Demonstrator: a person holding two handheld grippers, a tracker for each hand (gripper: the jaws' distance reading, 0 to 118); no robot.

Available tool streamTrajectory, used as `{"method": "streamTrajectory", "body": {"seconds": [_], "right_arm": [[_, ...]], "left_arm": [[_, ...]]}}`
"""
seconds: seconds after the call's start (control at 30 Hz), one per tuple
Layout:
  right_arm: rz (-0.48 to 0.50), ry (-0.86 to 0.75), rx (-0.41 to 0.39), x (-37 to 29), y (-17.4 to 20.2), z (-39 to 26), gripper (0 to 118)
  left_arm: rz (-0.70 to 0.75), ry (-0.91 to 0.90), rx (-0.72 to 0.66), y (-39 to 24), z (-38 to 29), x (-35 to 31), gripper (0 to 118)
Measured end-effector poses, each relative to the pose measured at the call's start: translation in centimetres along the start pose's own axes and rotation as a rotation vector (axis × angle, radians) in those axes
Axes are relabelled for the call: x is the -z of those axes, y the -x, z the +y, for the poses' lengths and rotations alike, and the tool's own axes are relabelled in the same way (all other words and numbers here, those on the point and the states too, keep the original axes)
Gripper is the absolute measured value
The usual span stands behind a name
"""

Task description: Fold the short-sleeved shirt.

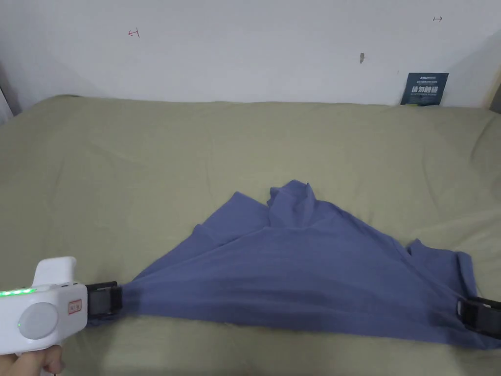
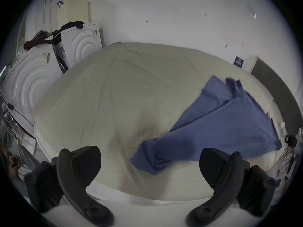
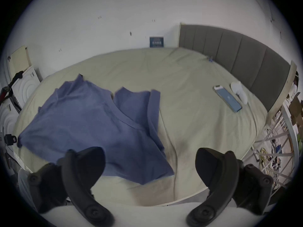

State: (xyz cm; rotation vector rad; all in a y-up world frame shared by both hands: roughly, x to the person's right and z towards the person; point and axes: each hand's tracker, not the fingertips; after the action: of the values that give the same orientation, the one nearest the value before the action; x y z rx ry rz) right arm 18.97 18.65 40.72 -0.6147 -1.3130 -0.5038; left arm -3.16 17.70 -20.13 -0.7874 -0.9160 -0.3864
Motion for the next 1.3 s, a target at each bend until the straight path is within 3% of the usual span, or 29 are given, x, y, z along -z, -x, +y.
{"method": "streamTrajectory", "body": {"seconds": [0.1,0.13,0.17,0.2,0.27,0.3,0.37,0.63,0.73,1.03,1.07,1.1,1.13,1.17,1.3], "right_arm": [[0.052,-0.057,-0.046,-2.1,2.9,0.4,108],[0.068,-0.08,-0.062,-3.0,3.9,0.4,90],[0.078,-0.113,-0.062,-4.1,5.1,0.2,63],[0.091,-0.155,-0.059,-5.1,6.1,-0.1,28],[0.125,-0.218,-0.031,-5.9,7.5,-0.8,7],[0.126,-0.243,-0.028,-6.2,8.2,-1.2,3],[0.148,-0.268,-0.088,-8.1,10.7,-1.7,4],[0.178,-0.326,-0.087,-11.4,16.5,-4.1,4],[0.191,-0.328,-0.125,-11.5,18.0,-4.6,4],[0.233,-0.257,-0.16,-9.5,20.0,-5.3,4],[0.241,-0.241,-0.158,-9.1,20.1,-5.3,4],[0.242,-0.229,-0.153,-8.7,20.4,-5.4,4],[0.244,-0.214,-0.152,-8.4,20.6,-5.5,4],[0.247,-0.202,-0.154,-8.1,20.7,-5.5,4],[0.275,-0.153,-0.155,-6.9,21.1,-5.6,4]], "left_arm": [[-0.039,-0.071,0.012,-1.4,-0.3,-3.0,115],[-0.046,-0.12,0.03,-2.2,-0.1,-4.7,103],[-0.065,-0.164,0.056,-2.9,-0.3,-6.2,81],[-0.061,-0.2,0.061,-3.5,-0.7,-7.5,40],[-0.121,-0.265,0.062,-4.7,-1.5,-9.8,4],[-0.103,-0.254,0.049,-5.3,-2.0,-10.4,0],[-0.12,-0.308,0.056,-6.1,-3.5,-12.1,0],[-0.093,-0.361,0.089,-5.7,-5.4,-15.6,0],[-0.083,-0.343,0.084,-4.1,-5.3,-15.5,0],[-0.063,-0.13,0.046,1.8,-1.9,-6.7,2],[-0.077,-0.072,0.038,2.2,-1.5,-5.1,17],[-0.084,-0.045,0.01,2.7,-1.2,-3.6,50],[-0.095,-0.022,0.013,3.1,-0.9,-2.2,103],[-0.101,0.031,0.013,3.4,-0.5,-0.5,118],[-0.087,0.109,0.044,3.2,0.6,3.8,118]]}}
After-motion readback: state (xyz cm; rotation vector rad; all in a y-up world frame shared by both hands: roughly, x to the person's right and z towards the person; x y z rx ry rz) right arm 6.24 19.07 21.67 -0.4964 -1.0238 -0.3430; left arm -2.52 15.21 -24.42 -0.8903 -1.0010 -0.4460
